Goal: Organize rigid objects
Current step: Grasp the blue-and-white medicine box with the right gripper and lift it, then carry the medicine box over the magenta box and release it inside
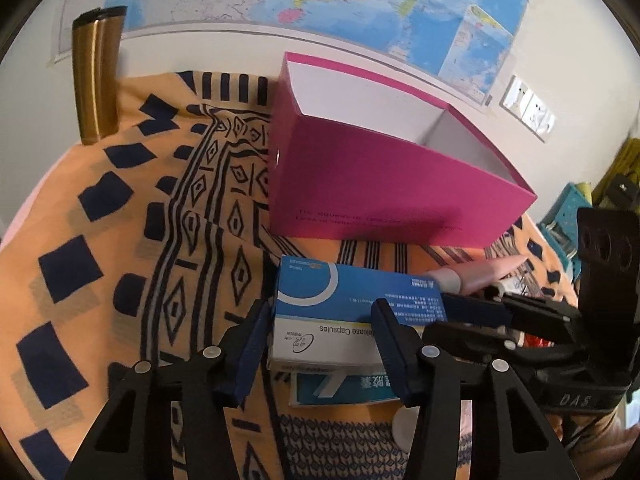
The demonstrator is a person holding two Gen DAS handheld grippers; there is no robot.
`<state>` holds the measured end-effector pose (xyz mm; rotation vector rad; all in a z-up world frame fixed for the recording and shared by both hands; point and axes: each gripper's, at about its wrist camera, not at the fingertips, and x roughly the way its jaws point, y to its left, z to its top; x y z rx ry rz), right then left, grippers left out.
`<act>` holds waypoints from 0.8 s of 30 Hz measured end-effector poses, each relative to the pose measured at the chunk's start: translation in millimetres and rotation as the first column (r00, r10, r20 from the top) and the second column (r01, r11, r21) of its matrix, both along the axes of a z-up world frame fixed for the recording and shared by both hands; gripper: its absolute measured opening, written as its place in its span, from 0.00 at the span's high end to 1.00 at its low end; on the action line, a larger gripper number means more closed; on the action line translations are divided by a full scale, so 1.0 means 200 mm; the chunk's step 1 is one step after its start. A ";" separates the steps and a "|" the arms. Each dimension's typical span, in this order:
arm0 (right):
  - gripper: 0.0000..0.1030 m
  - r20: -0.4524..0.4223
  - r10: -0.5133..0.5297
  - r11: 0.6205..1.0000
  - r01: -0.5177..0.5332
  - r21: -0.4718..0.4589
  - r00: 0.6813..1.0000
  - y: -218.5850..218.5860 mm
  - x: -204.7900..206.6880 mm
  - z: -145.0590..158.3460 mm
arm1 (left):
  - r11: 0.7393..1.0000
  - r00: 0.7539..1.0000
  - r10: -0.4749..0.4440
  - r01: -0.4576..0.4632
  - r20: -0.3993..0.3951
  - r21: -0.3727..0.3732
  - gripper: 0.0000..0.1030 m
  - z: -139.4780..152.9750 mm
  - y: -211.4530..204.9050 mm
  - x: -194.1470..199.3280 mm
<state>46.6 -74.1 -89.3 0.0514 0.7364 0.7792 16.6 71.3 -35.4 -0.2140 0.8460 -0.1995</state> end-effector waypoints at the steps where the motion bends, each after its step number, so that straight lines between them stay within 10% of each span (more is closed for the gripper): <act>1: 0.60 -0.002 -0.001 1.000 0.001 0.001 1.000 0.00 0.01 0.00 | 1.000 1.000 -0.001 0.001 -0.001 -0.001 0.49 0.00 0.00 0.00; 24: 0.60 0.128 -0.025 1.000 0.024 0.010 0.991 -0.15 -0.03 0.36 | 0.997 0.989 -0.046 0.055 0.140 -0.058 0.50 0.40 -0.09 0.03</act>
